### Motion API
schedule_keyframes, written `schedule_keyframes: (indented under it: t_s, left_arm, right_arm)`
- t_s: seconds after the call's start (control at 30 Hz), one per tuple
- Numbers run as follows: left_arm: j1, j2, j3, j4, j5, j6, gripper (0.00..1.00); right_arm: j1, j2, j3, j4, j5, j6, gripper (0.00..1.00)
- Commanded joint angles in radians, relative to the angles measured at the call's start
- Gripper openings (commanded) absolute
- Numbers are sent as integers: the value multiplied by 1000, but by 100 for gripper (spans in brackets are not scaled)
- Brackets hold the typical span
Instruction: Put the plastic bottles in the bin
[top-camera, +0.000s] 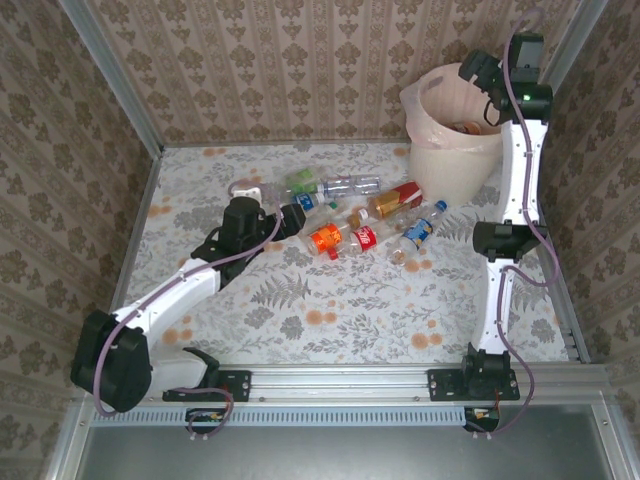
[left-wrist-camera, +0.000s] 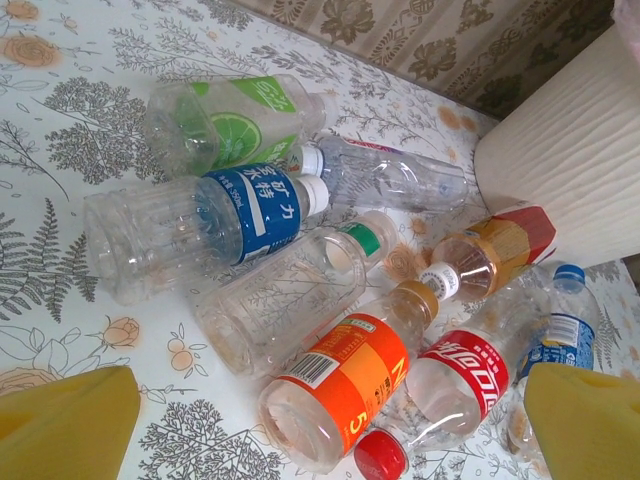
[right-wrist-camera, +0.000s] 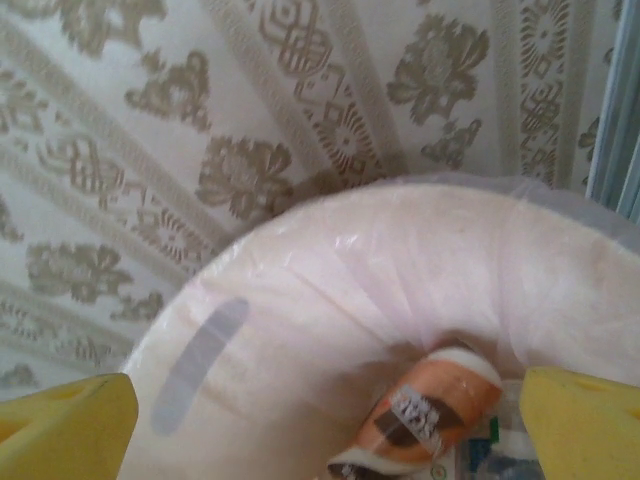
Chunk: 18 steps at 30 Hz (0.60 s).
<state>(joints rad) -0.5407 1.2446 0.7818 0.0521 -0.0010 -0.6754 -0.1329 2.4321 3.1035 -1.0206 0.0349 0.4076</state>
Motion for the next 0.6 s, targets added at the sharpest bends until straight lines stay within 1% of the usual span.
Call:
schedule_keyframes:
  t_s: [0.0, 0.13, 0.23, 0.33, 0.47, 0.5, 0.57]
  left_arm:
    - [7, 15, -7, 3, -11, -16, 100]
    - [10, 25, -4, 3, -8, -12, 100]
    - [12, 27, -6, -4, -9, -9, 100]
    - [16, 28, -12, -5, -17, -3, 100]
    - [28, 45, -23, 14, -19, 4, 100]
    - [32, 50, -24, 21, -19, 2, 100]
    - [41, 60, -23, 33, -6, 1, 100]
  right_arm:
    - [9, -117, 80, -118, -94, -98, 100]
    - [9, -193, 65, -166, -139, -107, 100]
    - [9, -293, -42, -148, -182, -102, 100]
    - [7, -453, -282, -79, -225, -94, 100]
    - [15, -661, -617, -3, -205, -121, 100]
    - [19, -710, -701, 29, -196, -130, 100]
    - [23, -832, -930, 138, -197, -129, 100]
